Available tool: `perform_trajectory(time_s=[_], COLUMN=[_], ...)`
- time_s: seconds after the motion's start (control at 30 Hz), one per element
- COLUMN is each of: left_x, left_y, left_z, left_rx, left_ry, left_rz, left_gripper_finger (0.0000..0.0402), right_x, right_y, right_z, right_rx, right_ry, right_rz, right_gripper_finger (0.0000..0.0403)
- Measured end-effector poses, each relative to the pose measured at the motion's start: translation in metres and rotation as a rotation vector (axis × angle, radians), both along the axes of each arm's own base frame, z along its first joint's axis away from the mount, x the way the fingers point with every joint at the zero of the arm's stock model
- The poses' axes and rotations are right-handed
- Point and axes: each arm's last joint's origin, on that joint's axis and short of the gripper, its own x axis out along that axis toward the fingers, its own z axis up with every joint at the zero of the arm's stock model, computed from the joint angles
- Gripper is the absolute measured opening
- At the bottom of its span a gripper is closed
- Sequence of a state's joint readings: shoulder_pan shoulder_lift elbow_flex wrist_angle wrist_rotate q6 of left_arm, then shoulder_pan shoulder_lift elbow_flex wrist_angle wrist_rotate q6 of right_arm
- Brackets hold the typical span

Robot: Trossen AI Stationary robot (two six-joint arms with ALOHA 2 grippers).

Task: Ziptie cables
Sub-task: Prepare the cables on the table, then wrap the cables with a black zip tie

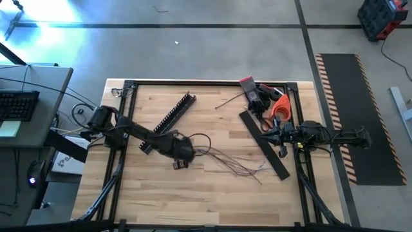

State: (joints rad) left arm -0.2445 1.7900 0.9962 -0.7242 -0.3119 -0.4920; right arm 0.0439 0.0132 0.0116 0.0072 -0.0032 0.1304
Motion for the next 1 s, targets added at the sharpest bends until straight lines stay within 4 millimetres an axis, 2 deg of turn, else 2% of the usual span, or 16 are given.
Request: perform_trajectory(time_s=[0.17,0.3,0.53,0.7,0.83,1.0], left_x=[-0.016,-0.022,-0.041,-0.056,-0.070,-0.083], left_y=[-0.024,-0.034,-0.042,-0.042,-0.039,-0.035], left_z=[-0.006,-0.007,0.000,0.023,0.038,0.049], left_rx=[0.068,0.077,0.020,-0.012,0.029,0.134], left_ry=[-0.061,-0.115,-0.202,-0.419,-0.584,-0.727], left_rz=[0.117,0.162,0.233,0.262,0.256,0.265], left_gripper_finger=[0.0003,0.0013,0.0105,0.0158,0.0173,0.0174], right_x=[0.000,0.000,0.000,-0.001,-0.003,0.009], right_y=[0.000,0.000,0.000,0.000,-0.001,-0.005], right_z=[0.001,0.000,0.002,0.016,0.025,0.014], right_rx=[-0.107,-0.105,-0.102,0.099,0.366,0.434], right_ry=[-0.019,-0.004,-0.023,-0.159,-0.247,-0.144], right_rz=[-0.005,-0.004,-0.005,0.002,0.006,-0.137], right_gripper_finger=[0.0016,0.0016,0.0016,0.0016,0.0016,0.0016])
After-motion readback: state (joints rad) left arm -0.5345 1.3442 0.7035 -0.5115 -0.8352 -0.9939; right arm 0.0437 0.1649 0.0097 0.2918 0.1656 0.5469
